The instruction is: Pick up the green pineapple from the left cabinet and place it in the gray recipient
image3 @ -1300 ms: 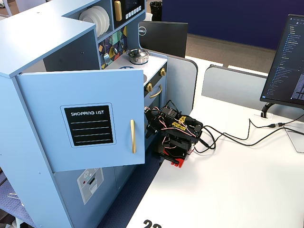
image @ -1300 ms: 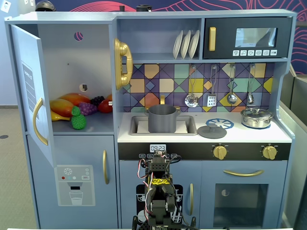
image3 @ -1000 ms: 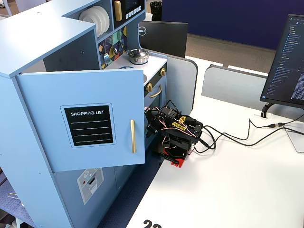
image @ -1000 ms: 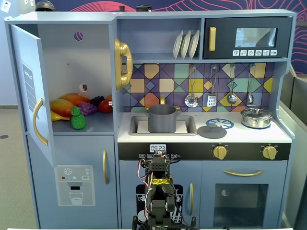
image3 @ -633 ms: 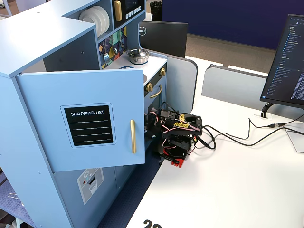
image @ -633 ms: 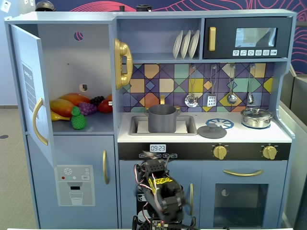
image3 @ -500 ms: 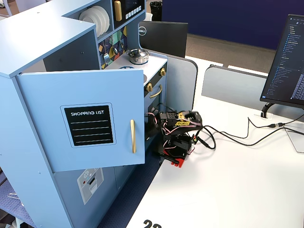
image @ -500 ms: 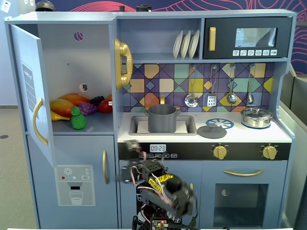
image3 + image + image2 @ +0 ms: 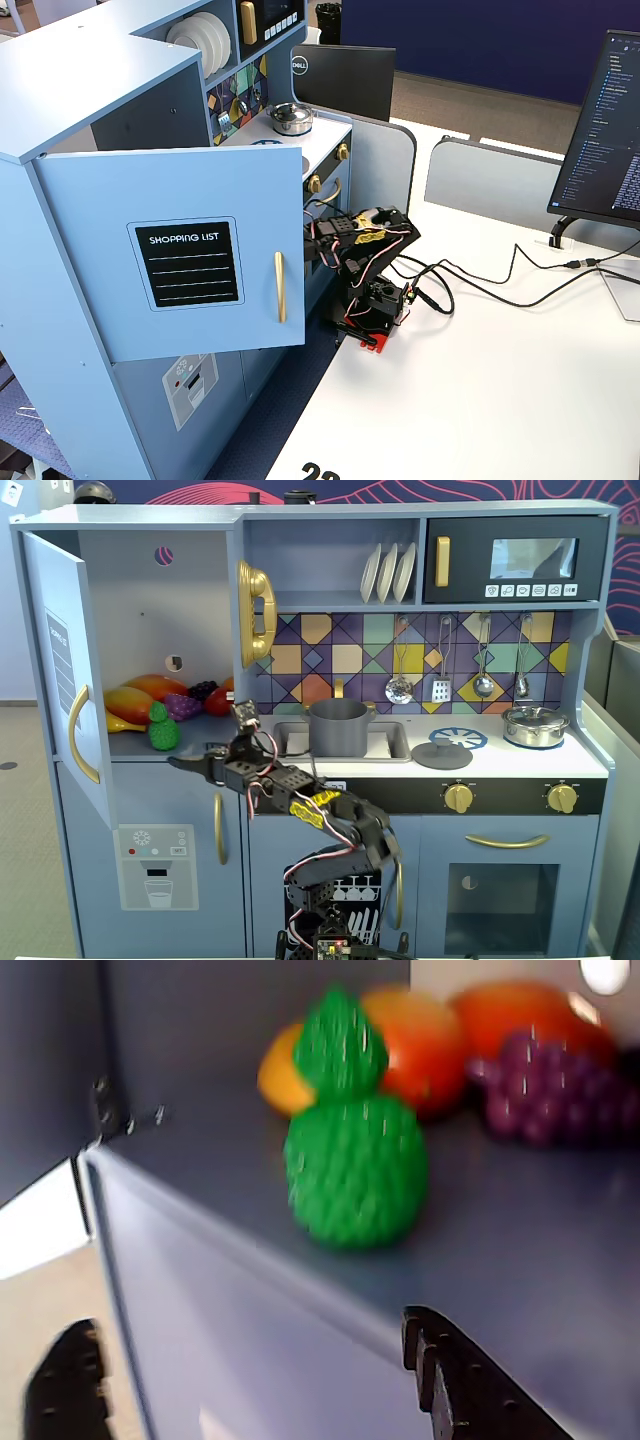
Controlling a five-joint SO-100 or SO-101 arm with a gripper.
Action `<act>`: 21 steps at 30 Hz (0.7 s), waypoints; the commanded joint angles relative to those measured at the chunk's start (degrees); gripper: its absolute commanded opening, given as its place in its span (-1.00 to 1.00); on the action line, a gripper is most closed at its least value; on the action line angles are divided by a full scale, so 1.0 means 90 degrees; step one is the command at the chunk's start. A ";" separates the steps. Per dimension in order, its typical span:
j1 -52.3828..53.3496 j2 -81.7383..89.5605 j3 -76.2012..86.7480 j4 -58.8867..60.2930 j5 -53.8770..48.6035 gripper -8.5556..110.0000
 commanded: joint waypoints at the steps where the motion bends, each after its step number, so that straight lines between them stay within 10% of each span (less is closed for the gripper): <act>1: 0.0176 -0.0801 -0.0928 -0.0596 -0.0088 -0.23; 21: 0.0439 -0.3994 -0.3457 -0.1309 -0.0039 -0.23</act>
